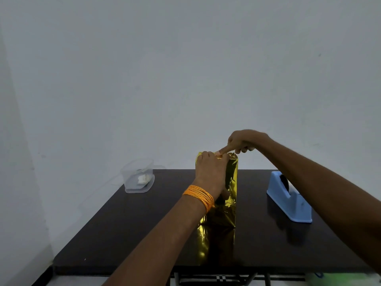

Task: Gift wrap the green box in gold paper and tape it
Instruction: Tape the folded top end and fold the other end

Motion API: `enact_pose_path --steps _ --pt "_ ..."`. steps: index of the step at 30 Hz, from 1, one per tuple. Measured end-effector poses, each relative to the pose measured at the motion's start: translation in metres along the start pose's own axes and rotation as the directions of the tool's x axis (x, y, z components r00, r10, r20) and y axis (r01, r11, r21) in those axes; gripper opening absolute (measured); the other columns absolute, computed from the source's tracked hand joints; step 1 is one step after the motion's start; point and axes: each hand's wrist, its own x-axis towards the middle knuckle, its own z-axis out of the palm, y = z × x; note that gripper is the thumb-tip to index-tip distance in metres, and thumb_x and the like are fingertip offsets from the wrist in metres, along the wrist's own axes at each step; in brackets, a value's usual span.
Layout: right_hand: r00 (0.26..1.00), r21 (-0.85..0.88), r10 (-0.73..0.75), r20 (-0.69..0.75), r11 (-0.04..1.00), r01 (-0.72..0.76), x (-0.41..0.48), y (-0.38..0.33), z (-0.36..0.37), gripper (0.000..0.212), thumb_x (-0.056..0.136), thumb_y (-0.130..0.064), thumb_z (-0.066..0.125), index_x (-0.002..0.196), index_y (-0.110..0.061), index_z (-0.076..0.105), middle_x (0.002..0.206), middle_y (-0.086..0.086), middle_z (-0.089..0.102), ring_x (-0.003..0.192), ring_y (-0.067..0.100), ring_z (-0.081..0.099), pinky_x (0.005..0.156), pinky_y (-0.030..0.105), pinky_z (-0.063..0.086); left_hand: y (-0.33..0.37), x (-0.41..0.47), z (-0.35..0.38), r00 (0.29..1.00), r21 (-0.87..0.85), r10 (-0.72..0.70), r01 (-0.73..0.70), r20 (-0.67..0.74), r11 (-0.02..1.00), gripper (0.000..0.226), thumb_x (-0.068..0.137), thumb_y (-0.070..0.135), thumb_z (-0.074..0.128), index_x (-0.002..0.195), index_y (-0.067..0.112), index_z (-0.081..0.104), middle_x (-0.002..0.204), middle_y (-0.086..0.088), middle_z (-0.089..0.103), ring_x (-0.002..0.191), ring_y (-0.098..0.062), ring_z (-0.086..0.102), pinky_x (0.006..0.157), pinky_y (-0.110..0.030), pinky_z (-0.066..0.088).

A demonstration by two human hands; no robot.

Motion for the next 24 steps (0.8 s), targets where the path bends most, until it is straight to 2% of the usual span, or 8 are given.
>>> enact_pose_path --steps 3,5,8,12,17,20,22,24 --pt "0.998 0.263 0.02 0.066 0.964 -0.037 0.001 0.022 0.016 0.064 0.079 -0.066 0.069 0.107 -0.009 0.063 0.08 0.003 0.049 0.06 0.011 0.037 0.052 0.021 0.031 0.001 0.001 -0.001 1.0 0.0 0.004 -0.004 0.0 1.0 0.116 0.058 0.055 0.087 0.147 0.019 0.023 0.137 -0.019 0.045 0.128 -0.036 0.039 0.107 -0.045 0.035" --pt "0.986 0.503 -0.001 0.169 0.86 -0.086 0.002 0.035 0.029 0.053 0.075 -0.063 0.075 0.091 -0.014 0.063 0.08 0.003 0.05 0.064 0.01 0.04 0.053 0.019 0.034 0.003 0.002 0.0 1.0 -0.001 0.004 -0.004 -0.001 1.0 0.126 0.054 0.057 0.088 0.15 0.016 0.017 0.137 -0.022 0.045 0.129 -0.037 0.039 0.108 -0.045 0.035" --pt "0.985 0.699 -0.023 0.173 0.707 -0.106 0.002 0.041 0.04 0.041 0.077 -0.05 0.08 0.085 -0.014 0.063 0.079 0.006 0.055 0.065 0.011 0.045 0.052 0.02 0.038 0.001 0.002 0.001 1.0 -0.007 -0.004 0.004 -0.002 1.0 0.133 0.052 0.06 0.088 0.152 0.016 0.012 0.139 -0.023 0.044 0.131 -0.038 0.037 0.109 -0.046 0.033" --pt "0.991 0.756 -0.013 0.133 0.647 -0.092 0.0 0.04 0.043 0.034 0.078 -0.038 0.083 0.088 -0.013 0.063 0.077 0.006 0.057 0.061 0.012 0.047 0.047 0.02 0.038 0.0 0.004 0.004 1.0 -0.01 -0.008 0.008 -0.011 1.0 0.133 0.05 0.064 0.087 0.152 0.018 0.013 0.14 -0.022 0.043 0.131 -0.038 0.037 0.11 -0.046 0.032" --pt "0.997 0.837 0.016 0.081 0.541 -0.077 0.003 0.038 0.056 0.019 0.085 -0.026 0.075 0.089 -0.011 0.064 0.07 0.005 0.06 0.058 0.012 0.053 0.049 0.018 0.034 -0.003 0.005 0.008 0.998 -0.074 0.004 -0.008 -0.056 0.997 0.122 0.052 0.069 0.083 0.148 0.021 0.024 0.134 -0.018 0.049 0.126 -0.035 0.04 0.106 -0.044 0.035" --pt "0.999 0.827 0.007 0.053 0.561 -0.048 0.002 0.039 0.059 0.022 0.086 -0.028 0.073 0.095 -0.01 0.064 0.08 0.007 0.06 0.061 0.013 0.054 0.043 0.018 0.036 -0.01 0.006 0.002 0.992 -0.264 -0.011 -0.022 -0.122 0.964 0.111 0.055 0.07 0.08 0.143 0.024 0.032 0.126 -0.012 0.057 0.12 -0.033 0.047 0.098 -0.042 0.042" --pt "0.998 0.833 0.0 0.058 0.552 -0.048 0.002 0.043 0.06 0.031 0.083 -0.032 0.077 0.1 -0.009 0.066 0.085 0.007 0.061 0.06 0.011 0.053 0.042 0.019 0.037 -0.019 0.01 -0.005 0.984 -0.401 -0.081 0.01 -0.16 0.916 0.109 0.058 0.069 0.079 0.145 0.023 0.031 0.126 -0.011 0.059 0.119 -0.033 0.05 0.095 -0.044 0.047" --pt "0.998 0.855 -0.01 0.069 0.515 -0.054 0.003 0.046 0.061 0.036 0.08 -0.034 0.081 0.103 -0.009 0.069 0.085 0.005 0.06 0.06 0.01 0.05 0.041 0.018 0.035 -0.031 0.017 -0.01 0.961 -0.446 -0.167 0.052 -0.222 0.893 0.102 0.064 0.067 0.078 0.143 0.02 0.035 0.128 -0.011 0.058 0.119 -0.032 0.05 0.093 -0.042 0.048"
